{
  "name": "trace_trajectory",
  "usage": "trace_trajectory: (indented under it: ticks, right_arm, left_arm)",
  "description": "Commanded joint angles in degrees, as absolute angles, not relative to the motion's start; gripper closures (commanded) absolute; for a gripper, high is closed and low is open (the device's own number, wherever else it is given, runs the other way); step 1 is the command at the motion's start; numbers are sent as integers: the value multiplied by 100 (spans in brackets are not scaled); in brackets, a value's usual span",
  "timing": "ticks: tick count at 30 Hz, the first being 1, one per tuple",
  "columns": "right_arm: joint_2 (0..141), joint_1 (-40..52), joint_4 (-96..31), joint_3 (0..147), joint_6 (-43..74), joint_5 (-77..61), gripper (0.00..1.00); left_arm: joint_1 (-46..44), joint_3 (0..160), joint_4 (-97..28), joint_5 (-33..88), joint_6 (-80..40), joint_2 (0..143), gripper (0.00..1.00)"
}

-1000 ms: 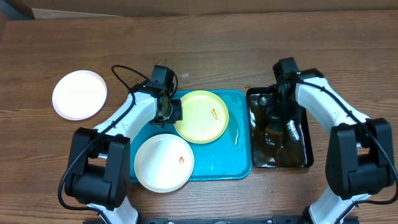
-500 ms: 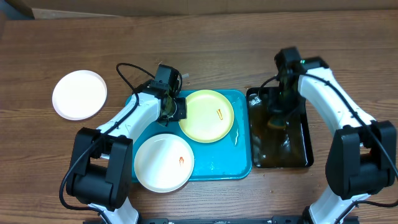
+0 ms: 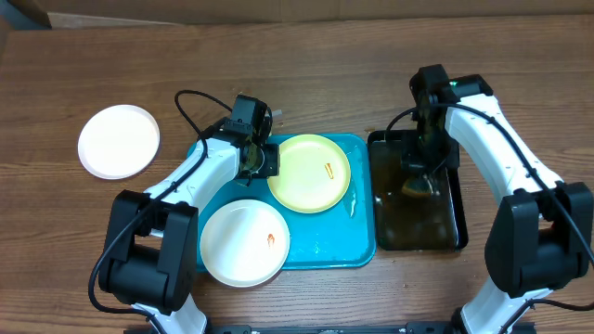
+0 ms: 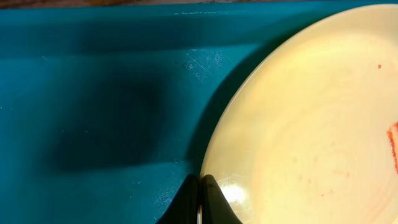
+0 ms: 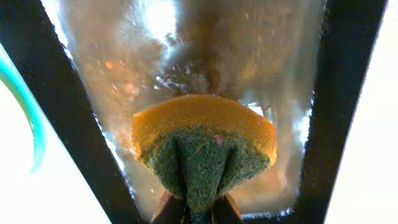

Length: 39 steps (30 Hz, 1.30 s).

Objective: Clean dirty plates on tray and stack at the side
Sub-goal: 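Grasp the sponge in the water tray with the right gripper and lift, then scrub the yellow plate with the sponge held in the right gripper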

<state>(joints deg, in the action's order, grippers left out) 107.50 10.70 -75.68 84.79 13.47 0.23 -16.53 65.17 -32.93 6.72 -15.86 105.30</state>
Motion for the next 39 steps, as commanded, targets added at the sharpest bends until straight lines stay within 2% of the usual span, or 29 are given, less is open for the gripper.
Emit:
trace_trajectory:
  ticks: [1, 3, 6, 11, 14, 17, 20, 23, 26, 28, 31, 35, 39]
  right_arm:
    - [10674, 1092, -7618, 8809, 1299, 32, 96]
    - [10674, 1109, -7614, 8875, 1223, 25, 96]
    - [10674, 1125, -7507, 8949, 1107, -156, 96]
    - [10674, 1129, -7043, 8965, 967, -1216, 96]
    - [10674, 1249, -6641, 8965, 886, -1468, 96]
    - [10674, 1485, -6348, 8965, 733, -1468, 96]
    - [10674, 1802, -6049, 8965, 698, -1295, 96]
    - [10676, 2255, -5752, 8962, 698, -735, 96]
    - [10676, 2554, -5629, 8954, 698, -263, 96]
    - [10676, 2696, -5572, 8919, 698, -25, 96]
    - [10683, 2818, -5518, 8851, 698, 126, 96]
    - [10683, 2856, -5201, 8545, 701, 126, 96]
    - [10687, 2856, -4893, 8202, 701, 126, 96]
  left_arm:
    - [-1752, 6486, -3267, 714, -1372, 10565, 96]
    - [-1809, 6486, -3269, 714, -1369, 10565, 96]
    - [-1909, 6486, -3269, 711, -1372, 10565, 91]
    - [-2029, 6486, -3267, 683, -1374, 10565, 86]
    - [-2029, 6486, -3271, 683, -1376, 10565, 75]
    - [-2029, 6486, -3271, 690, -1376, 10565, 76]
    - [-2029, 6486, -3271, 692, -1393, 10567, 86]
    - [-2029, 6484, -3275, 692, -1393, 10567, 91]
    - [-2029, 6484, -3275, 692, -1393, 10569, 85]
    - [-2029, 6484, -3275, 694, -1393, 10593, 75]
    - [-2029, 6484, -3273, 711, -1396, 10718, 72]
    - [-2029, 6486, -3269, 716, -1417, 10908, 73]
    - [-2027, 6490, -3269, 716, -1417, 10906, 83]
